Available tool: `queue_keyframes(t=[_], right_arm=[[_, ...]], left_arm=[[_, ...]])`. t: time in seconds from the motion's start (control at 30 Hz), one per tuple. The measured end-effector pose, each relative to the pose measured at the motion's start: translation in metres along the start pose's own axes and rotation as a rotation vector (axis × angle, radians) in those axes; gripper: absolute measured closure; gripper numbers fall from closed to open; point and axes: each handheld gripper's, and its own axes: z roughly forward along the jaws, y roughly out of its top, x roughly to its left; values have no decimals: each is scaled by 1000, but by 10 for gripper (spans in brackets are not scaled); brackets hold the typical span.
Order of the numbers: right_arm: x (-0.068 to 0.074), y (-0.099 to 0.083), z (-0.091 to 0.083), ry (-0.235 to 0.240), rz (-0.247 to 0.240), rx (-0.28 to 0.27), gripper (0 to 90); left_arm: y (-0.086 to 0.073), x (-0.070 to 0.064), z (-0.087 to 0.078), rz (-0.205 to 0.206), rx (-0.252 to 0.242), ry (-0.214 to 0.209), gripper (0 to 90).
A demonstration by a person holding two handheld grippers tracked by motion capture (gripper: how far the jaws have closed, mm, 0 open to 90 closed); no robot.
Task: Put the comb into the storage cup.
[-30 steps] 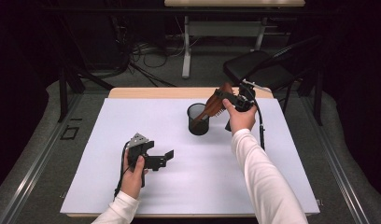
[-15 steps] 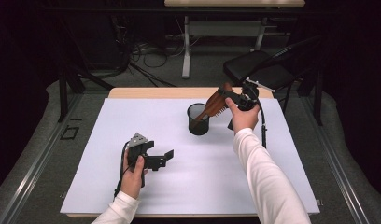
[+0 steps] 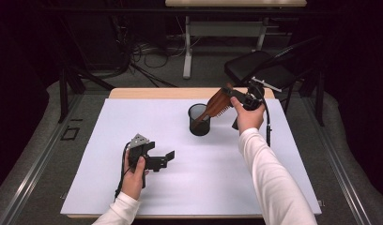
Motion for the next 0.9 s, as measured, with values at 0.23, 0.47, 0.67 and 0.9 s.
queue_keyframes(t=[0.23,0.47,0.67,0.9], right_arm=[[-1,4,-4,-2,-4,0,256],[-4,8,-9,-8,-11,-13,254],[-4,10,-13,11,-27,-8,235],[-4,11,-17,11,-70,0,142]], left_arm=[[0,0,0,2,1,1,28],[-1,0,1,2,3,2,28],[-1,0,1,4,7,2,29],[-1,0,1,2,4,3,30]])
